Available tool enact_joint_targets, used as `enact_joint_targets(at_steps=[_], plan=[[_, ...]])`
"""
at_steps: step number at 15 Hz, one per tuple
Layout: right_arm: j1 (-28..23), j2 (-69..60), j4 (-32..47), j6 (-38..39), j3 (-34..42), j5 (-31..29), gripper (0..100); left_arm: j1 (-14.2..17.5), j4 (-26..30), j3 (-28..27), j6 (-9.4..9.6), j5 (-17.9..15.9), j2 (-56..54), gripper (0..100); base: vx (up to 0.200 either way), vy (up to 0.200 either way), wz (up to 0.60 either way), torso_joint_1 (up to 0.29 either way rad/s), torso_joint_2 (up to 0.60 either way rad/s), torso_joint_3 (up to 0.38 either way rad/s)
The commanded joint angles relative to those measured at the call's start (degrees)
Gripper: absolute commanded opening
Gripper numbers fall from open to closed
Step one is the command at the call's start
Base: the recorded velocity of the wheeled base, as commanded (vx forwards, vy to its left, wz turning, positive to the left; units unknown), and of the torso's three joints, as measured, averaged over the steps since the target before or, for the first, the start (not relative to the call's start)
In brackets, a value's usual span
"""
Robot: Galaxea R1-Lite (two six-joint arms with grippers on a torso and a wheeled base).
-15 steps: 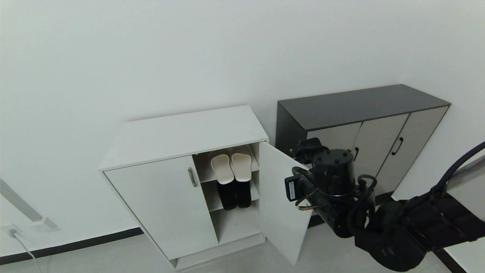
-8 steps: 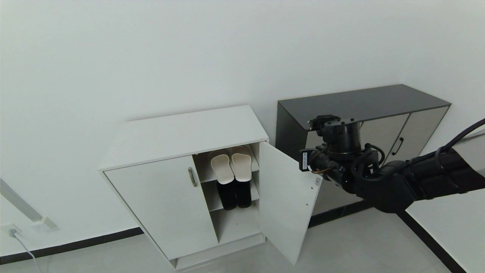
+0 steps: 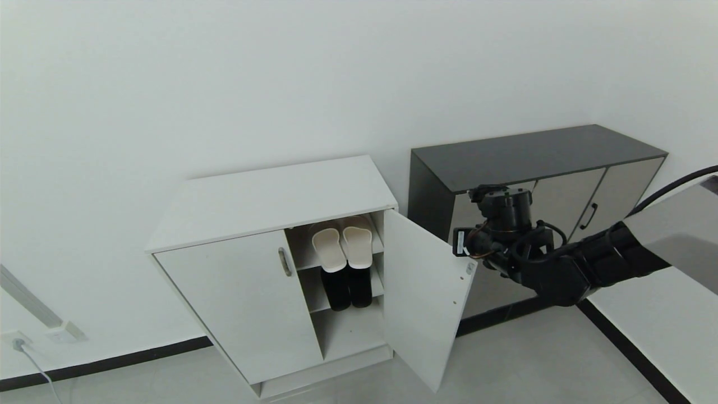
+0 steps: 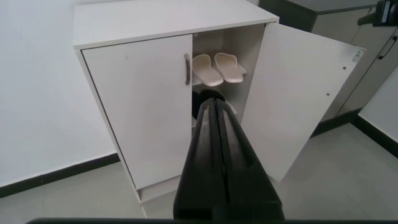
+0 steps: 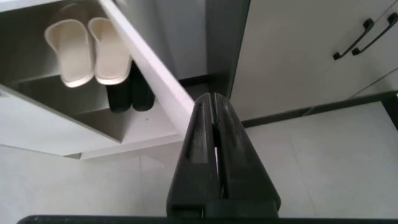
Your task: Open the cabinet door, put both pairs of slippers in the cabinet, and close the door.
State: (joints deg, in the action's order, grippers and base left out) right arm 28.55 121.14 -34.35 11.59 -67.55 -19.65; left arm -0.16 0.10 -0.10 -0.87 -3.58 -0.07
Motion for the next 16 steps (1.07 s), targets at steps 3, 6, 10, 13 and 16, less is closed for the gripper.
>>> enact_joint_targets(at_steps=[3, 6, 10, 13, 16], plan=[[-0.86, 5.69, -1.42, 0.01, -1.89, -0.04, 0, -0.02, -0.01, 0.01, -0.01, -0.02, 0.07, 0, 0.0, 0.0, 0.0, 0.0, 0.0, 0.0], [-1.04, 7.45, -1.42, -0.08, -3.12, -0.04, 0, -0.02, -0.01, -0.08, -0.01, -0.02, 0.07, 0, 0.0, 0.0, 0.0, 0.0, 0.0, 0.0], [-0.86, 7.89, -1.77, -0.08, -2.94, -0.12, 0, -0.02, -0.01, 0.01, -0.01, -0.02, 0.07, 0, 0.0, 0.0, 0.0, 0.0, 0.0, 0.0], [0.1, 7.45, -1.86, 0.01, -2.24, -0.12, 0, -0.02, -0.01, 0.01, -0.01, 0.07, 0.07, 0, 0.0, 0.0, 0.0, 0.0, 0.0, 0.0], [3.0, 6.57, -2.21, 0.01, -1.27, -0.3, 0, -0.02, -0.01, 0.01, -0.01, -0.02, 0.07, 0, 0.0, 0.0, 0.0, 0.0, 0.0, 0.0]])
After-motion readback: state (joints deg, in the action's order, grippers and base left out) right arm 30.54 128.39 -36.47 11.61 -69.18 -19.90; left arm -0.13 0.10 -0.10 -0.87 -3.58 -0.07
